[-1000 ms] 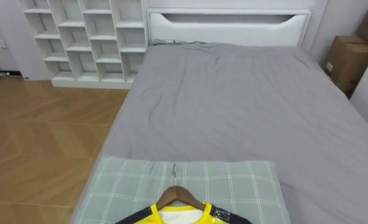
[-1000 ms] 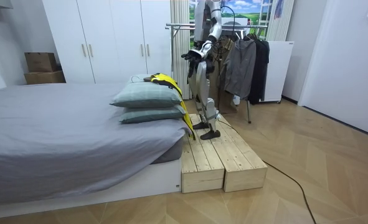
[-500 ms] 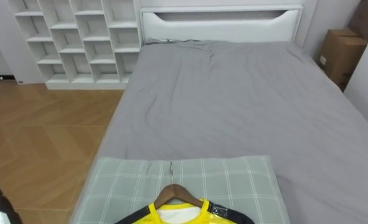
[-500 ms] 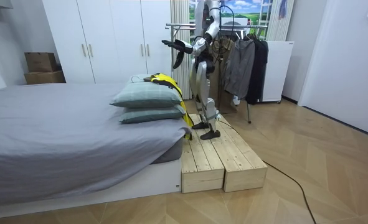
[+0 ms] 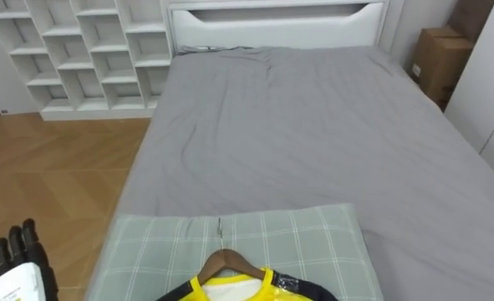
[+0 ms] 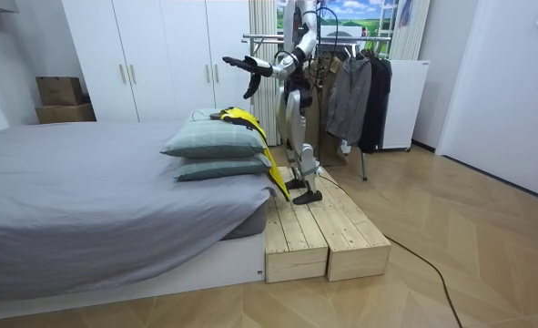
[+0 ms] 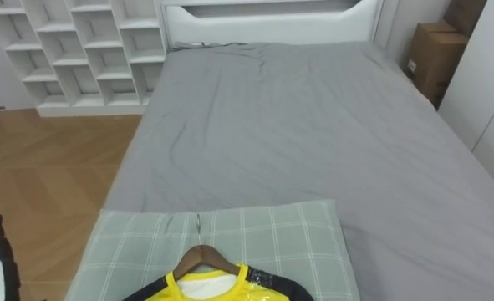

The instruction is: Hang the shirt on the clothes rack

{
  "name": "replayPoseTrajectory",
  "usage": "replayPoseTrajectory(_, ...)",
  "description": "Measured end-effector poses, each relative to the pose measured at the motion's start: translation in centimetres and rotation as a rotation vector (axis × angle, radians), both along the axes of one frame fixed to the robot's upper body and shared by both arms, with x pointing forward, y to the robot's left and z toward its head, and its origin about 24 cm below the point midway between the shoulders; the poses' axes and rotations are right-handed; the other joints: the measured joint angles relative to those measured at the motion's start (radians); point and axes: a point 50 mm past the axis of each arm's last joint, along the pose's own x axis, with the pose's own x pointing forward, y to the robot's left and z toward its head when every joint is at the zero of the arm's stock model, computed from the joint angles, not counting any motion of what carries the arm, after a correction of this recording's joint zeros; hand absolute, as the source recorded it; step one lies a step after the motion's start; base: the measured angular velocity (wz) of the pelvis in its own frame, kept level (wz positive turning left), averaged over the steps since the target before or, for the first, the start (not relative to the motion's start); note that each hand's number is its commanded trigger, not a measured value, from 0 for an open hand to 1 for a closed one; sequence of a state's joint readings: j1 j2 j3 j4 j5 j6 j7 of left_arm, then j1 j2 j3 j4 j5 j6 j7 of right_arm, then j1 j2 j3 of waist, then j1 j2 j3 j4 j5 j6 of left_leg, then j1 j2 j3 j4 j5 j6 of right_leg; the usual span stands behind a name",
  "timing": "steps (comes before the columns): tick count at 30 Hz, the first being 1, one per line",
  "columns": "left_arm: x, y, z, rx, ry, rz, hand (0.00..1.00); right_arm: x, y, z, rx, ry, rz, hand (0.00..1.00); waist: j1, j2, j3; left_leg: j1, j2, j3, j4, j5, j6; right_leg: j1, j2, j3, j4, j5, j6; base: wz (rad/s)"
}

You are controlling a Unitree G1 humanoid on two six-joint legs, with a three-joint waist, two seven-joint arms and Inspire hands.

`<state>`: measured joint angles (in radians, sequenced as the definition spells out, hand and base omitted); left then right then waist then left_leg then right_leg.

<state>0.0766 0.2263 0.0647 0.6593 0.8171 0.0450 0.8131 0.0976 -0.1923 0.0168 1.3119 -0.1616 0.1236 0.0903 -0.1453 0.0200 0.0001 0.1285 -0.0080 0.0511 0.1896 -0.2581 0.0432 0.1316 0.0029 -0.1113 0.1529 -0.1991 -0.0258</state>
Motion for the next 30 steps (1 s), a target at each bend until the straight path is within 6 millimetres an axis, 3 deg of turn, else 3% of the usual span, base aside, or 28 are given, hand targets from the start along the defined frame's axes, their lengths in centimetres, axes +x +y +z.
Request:
replayPoseTrajectory(8,0.0,-0.2,-0.6,-0.039,0.079,-0.025,0.0,-0.2,0.0,0.0,-0.005,0.007,-0.004,0.0,-0.027,-0.012,0.0005,-0.004,0.003,0.002,0.006,0.0,0.0,0.0,0.002,-0.004,0.003,0.0,0.0,-0.01)
replayPoseTrajectory(17,0.3,-1.4,-1.2,0.009,0.185,-0.113,0.0,-3.2,0.0,0.0,-0.006,0.096,-0.042,0.0,-0.052,0.01,-0.0003,-0.011,0.008,0.011,0.008,0.0,0.0,-0.012,0.004,0.006,0.012,0.002,-0.002,-0.01)
replayPoseTrajectory(24,0.5,-2.0,-2.3,-0.016,0.279,-0.154,0.0,-2.4,0.1,0.0,0.019,0.075,-0.045,0.0,-0.073,0.003,0.0061,-0.001,0.01,0.026,-0.002,0.0,0.0,-0.012,0.006,0.019,0.019,0.002,-0.002,-0.07)
replayPoseTrajectory(30,0.0,-1.9,-2.9,-0.02,0.319,-0.149,0.0,-2.5,0.1,0.0,0.028,0.077,-0.059,0.0,-0.076,-0.005,0.0044,0.002,0.01,0.028,0.0,0.0,0.0,-0.012,0.006,0.02,0.018,0.002,-0.002,0.0)
